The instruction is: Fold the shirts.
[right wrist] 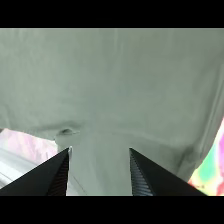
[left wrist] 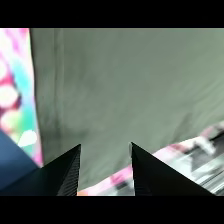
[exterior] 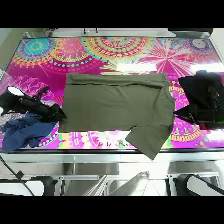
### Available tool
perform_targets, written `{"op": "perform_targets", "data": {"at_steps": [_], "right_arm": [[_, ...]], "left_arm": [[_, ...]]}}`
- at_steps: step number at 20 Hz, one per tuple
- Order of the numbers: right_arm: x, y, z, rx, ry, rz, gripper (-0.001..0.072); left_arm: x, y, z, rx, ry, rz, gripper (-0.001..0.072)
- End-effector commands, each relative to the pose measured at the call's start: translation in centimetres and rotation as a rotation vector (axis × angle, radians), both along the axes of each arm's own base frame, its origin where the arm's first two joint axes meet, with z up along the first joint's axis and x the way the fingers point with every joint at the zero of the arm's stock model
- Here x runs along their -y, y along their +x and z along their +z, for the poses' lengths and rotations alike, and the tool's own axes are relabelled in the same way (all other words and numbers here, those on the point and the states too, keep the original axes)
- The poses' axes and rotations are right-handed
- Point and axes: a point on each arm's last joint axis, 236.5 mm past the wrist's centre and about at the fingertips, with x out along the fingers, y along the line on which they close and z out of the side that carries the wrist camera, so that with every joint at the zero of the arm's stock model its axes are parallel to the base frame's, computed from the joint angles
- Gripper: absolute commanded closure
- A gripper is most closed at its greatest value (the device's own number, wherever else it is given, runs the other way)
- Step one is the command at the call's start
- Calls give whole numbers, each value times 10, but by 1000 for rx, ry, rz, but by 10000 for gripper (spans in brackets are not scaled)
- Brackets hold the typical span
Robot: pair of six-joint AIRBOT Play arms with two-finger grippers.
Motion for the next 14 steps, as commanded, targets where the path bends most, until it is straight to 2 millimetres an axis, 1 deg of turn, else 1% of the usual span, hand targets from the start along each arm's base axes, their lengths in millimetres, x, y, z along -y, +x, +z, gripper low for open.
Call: {"op": "perform_targets", "data": {"at_steps": [1, 3, 5, 7, 8, 10, 14], "right_arm": [[-2, -6, 0, 5, -6, -5, 279], [-3, -6, -1, 2, -5, -5, 279], [-3, -6, -1, 2, -5, -6, 278], [-3, -6, -1, 2, -5, -7, 270], [-3, -6, -1, 0, -4, -9, 270], [-3, -6, -1, 0, -3, -9, 270], [-3, -6, -1, 0, -3, -8, 270]], "left_arm": [[-28, -11, -12, -40, 101, -1, 388], [-51, -4, -8, -26, 110, 60, 388], [-66, -3, -5, -24, 106, 106, 387], [-65, -6, -5, -28, 91, 98, 387], [-60, -5, -4, -21, 85, 81, 387], [-39, 1, 0, 6, 46, 42, 387], [-3, -1, 3, 15, 18, -56, 388]]}}
